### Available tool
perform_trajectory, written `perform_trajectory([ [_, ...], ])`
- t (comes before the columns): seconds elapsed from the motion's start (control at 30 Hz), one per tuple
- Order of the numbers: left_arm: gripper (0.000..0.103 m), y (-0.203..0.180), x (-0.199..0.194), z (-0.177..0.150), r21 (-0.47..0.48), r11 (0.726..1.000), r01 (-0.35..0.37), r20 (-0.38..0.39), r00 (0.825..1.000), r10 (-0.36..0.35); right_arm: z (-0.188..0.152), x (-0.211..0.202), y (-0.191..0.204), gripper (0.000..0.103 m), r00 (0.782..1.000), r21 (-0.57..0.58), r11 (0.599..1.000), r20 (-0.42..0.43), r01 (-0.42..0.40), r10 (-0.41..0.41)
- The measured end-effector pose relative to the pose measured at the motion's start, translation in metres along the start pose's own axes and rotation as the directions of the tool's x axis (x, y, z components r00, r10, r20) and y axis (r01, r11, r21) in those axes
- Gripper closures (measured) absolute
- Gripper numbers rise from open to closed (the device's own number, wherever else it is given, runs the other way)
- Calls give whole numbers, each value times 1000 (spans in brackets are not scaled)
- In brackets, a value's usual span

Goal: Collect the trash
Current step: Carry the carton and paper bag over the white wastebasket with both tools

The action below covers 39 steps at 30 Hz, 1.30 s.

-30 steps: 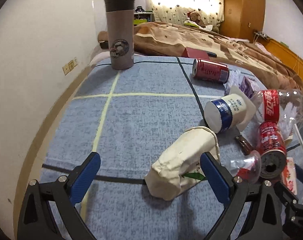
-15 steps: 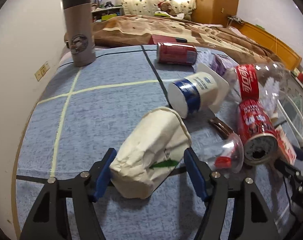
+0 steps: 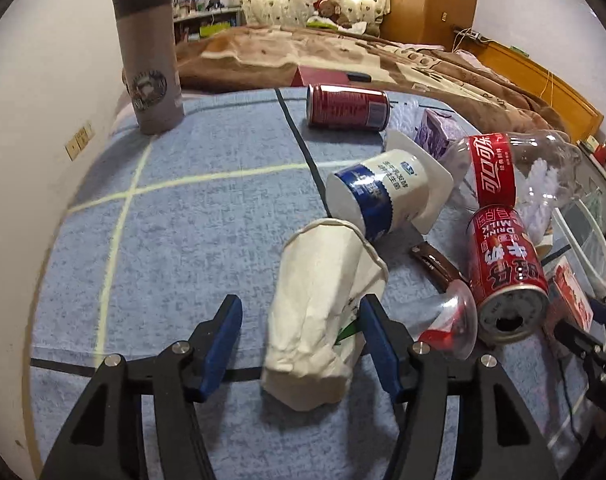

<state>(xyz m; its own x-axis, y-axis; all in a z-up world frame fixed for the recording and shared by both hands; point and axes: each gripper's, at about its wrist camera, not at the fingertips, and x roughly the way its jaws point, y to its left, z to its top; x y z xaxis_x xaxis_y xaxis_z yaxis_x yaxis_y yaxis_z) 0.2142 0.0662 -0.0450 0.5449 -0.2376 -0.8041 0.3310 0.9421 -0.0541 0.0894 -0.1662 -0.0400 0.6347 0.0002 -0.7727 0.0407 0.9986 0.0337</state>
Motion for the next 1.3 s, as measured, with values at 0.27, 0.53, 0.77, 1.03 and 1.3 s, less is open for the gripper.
perform_trajectory([
  [0.27, 64, -11, -6, -7, -11, 1000, 5, -6, 1000, -5, -2, -3, -10, 47, 1000, 16, 1000, 23, -20, 20],
  [0.53, 67, -20, -44, -26, -45, 998, -51, 75, 996, 54, -4, -16, -20, 47, 996, 38, 999, 76, -38, 35],
  [0.77, 67, -42, -79, -31, -53, 998, -47, 139, 989, 54, -5, -29, -30, 47, 992, 48, 998, 123, -42, 35],
  [1.03, 67, -92, -102, -18, 5, 1000, 3, 210, 978, -4, -3, -50, -56, 47, 982, 87, 996, 187, -31, 14],
  [1.3, 67, -148, -97, -3, 47, 997, 55, 234, 970, -64, -2, -67, -89, 47, 971, 121, 992, 234, 16, -44],
])
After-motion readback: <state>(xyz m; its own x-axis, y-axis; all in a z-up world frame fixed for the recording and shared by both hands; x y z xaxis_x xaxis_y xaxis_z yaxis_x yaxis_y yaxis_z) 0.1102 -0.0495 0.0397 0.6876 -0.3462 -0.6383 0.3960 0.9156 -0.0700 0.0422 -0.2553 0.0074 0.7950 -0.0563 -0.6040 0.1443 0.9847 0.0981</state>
